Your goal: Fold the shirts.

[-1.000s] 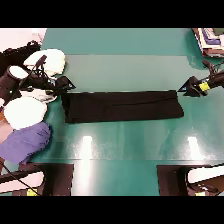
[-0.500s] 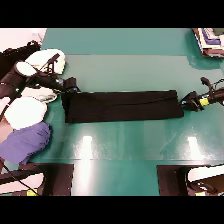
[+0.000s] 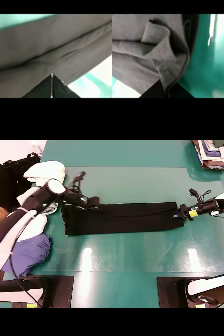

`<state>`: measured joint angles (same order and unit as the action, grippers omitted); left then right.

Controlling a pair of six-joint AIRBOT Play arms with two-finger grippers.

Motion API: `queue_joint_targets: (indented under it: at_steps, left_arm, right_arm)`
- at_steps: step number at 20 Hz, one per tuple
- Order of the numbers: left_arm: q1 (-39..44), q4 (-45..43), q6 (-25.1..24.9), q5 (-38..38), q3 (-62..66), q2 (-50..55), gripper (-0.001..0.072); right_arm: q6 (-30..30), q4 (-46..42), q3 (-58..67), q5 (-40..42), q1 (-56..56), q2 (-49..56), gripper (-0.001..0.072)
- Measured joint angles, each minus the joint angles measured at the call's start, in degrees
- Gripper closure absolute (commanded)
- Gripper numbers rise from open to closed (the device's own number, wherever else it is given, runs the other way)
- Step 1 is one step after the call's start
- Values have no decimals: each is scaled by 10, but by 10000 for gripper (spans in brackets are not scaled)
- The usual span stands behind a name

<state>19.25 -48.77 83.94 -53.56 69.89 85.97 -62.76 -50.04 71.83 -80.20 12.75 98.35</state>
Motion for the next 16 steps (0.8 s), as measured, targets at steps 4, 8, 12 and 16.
queue_joint_targets:
  at_steps: [4,8,12,16]
  left_arm:
    - [65,9,3,6,59,79,682]
    - [116,16,13,6,146,163,682]
    - [144,26,26,-3,217,224,682]
    - [152,28,37,-6,242,251,682]
  right_arm:
    - [-16,8,46,-37,-20,-61,700]
    - [-58,9,93,-59,-66,-132,701]
    - [-93,12,151,-73,-132,-167,701]
    - [-112,51,201,-68,-195,-177,701]
